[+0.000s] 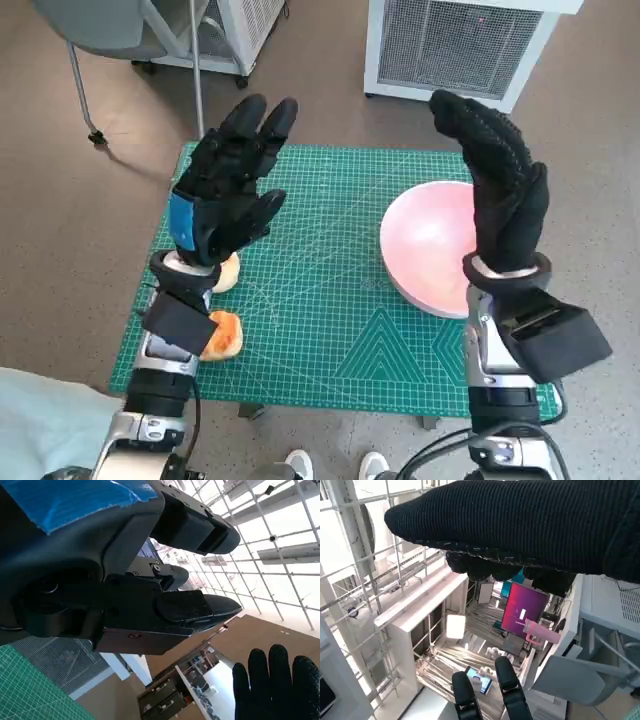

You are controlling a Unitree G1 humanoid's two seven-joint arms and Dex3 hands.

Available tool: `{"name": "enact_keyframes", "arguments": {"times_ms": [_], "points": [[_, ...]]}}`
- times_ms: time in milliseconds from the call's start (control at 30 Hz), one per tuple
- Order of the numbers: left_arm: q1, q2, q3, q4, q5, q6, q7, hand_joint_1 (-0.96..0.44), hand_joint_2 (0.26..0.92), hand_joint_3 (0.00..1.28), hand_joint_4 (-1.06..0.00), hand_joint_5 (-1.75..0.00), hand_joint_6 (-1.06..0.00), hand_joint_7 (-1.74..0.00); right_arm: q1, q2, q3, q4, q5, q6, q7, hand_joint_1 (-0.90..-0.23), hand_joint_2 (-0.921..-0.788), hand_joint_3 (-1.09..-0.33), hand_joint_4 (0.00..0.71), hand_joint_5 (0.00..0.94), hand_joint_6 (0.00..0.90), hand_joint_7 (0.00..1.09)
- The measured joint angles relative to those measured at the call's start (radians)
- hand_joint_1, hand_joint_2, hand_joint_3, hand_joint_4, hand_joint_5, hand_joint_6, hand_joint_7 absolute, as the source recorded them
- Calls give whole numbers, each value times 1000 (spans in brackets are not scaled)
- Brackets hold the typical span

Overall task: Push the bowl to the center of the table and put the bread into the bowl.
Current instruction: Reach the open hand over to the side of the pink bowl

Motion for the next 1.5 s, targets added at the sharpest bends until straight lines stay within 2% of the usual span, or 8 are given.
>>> {"name": "enact_keyframes", "arguments": {"times_ms": [367,600,800,967,1033,1133,1333,1500], "points": [[0,0,1,1,-1,0,-6,-353,921,258,-421,0,-567,-5,1,-2,-6,-1,-2,0,-1,-383,-921,-653,356,19,1,774],[-1,4,5,10,-2,-5,-7,-345,921,259,-416,0,-567,-5,4,-50,-70,35,17,-26,-2,-383,-921,-639,368,24,18,764],[-1,20,17,20,-7,-12,-7,-342,921,260,-412,0,-565,-4,14,-87,-157,143,-3,-85,-74,-390,-921,-623,368,21,28,727],[-1,22,20,30,-8,-20,-7,-348,921,262,-412,0,-565,-4,31,-108,-204,241,-31,-113,-157,-393,-921,-627,364,17,25,698],[-2,22,21,35,-9,-21,-7,-342,921,261,-412,0,-566,-4,37,-114,-217,277,-44,-123,-181,-389,-921,-629,361,15,23,689],[-4,22,21,46,-11,-24,-7,-338,921,260,-413,-1,-567,-4,43,-120,-227,335,-48,-132,-204,-375,-921,-635,356,11,21,679],[-13,21,20,59,-13,-24,-10,-338,921,259,-415,-1,-569,-5,41,-145,-236,480,-46,-136,-225,-354,-921,-648,348,6,23,667],[-26,21,19,63,-13,-24,-10,-342,921,260,-415,-2,-569,-5,31,-149,-241,586,-37,-116,-227,-337,-921,-657,346,5,25,655]]}}
